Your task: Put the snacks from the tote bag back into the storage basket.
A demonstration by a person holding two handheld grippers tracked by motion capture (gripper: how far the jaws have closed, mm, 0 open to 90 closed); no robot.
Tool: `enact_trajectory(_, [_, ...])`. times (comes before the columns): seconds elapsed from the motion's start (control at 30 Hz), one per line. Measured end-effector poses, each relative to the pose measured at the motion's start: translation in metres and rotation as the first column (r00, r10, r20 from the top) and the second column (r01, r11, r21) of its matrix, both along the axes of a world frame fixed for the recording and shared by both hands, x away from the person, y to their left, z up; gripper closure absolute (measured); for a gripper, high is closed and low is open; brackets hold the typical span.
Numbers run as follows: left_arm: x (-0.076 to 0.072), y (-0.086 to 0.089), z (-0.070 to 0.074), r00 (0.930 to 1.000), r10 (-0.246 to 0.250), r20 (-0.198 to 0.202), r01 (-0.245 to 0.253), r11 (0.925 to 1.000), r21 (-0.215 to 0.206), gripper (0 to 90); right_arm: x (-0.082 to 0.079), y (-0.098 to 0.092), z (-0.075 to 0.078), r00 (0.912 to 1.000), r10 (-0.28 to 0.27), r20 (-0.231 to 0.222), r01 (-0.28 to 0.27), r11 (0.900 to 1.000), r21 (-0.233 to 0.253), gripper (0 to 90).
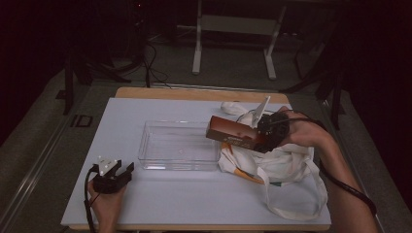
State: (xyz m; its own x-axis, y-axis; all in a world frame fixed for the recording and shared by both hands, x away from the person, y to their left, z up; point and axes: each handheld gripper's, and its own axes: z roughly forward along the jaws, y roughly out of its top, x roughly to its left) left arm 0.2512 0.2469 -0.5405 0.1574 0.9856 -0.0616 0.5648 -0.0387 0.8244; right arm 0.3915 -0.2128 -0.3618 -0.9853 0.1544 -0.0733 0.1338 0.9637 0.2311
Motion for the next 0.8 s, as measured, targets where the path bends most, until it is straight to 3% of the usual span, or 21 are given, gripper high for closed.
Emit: enact_trajectory(0.8, [0.000, 0.000, 0.000, 1.0000, -0.001, 0.001, 0.001, 1.0000, -0.005, 50.7, 0.002, 0.030, 0.005, 0.9989, 0.045, -0.013, -0.046, 0.999, -0.025, 43.5])
